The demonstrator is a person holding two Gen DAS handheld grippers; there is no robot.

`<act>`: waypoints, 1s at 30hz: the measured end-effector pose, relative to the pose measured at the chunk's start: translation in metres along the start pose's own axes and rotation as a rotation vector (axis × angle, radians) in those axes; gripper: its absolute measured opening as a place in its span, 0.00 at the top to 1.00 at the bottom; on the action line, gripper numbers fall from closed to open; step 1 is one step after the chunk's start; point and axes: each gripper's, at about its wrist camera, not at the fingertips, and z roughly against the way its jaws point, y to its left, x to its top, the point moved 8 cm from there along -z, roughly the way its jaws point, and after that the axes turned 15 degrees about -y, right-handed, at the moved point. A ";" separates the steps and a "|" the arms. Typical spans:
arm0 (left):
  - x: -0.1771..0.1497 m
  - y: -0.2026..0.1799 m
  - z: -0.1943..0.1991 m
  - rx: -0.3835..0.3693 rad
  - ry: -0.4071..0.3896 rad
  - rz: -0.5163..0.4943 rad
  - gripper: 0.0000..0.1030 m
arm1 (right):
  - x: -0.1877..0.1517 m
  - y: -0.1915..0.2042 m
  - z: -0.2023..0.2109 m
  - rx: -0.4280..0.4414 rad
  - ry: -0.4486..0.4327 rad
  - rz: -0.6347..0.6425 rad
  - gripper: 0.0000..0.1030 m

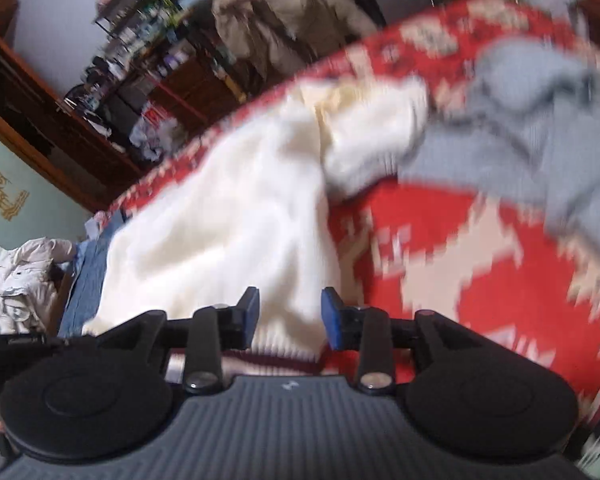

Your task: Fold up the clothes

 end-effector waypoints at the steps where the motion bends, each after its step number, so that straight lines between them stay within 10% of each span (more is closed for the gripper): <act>1: 0.000 0.000 0.000 -0.001 0.002 0.005 0.95 | -0.006 -0.003 -0.006 -0.026 0.015 0.013 0.63; 8: -0.001 0.009 -0.007 -0.021 0.014 0.066 0.95 | -0.020 0.003 -0.034 -0.005 0.020 0.050 0.64; 11: -0.001 0.010 -0.007 -0.026 0.018 0.077 0.95 | -0.020 0.006 -0.038 -0.003 0.008 0.054 0.91; 14: 0.001 0.006 0.000 -0.033 0.024 0.070 0.95 | -0.016 0.006 -0.031 -0.002 -0.018 0.059 0.93; 30: -0.021 -0.005 0.079 -0.050 0.037 -0.092 0.95 | 0.016 0.011 0.102 -0.051 -0.028 0.194 0.95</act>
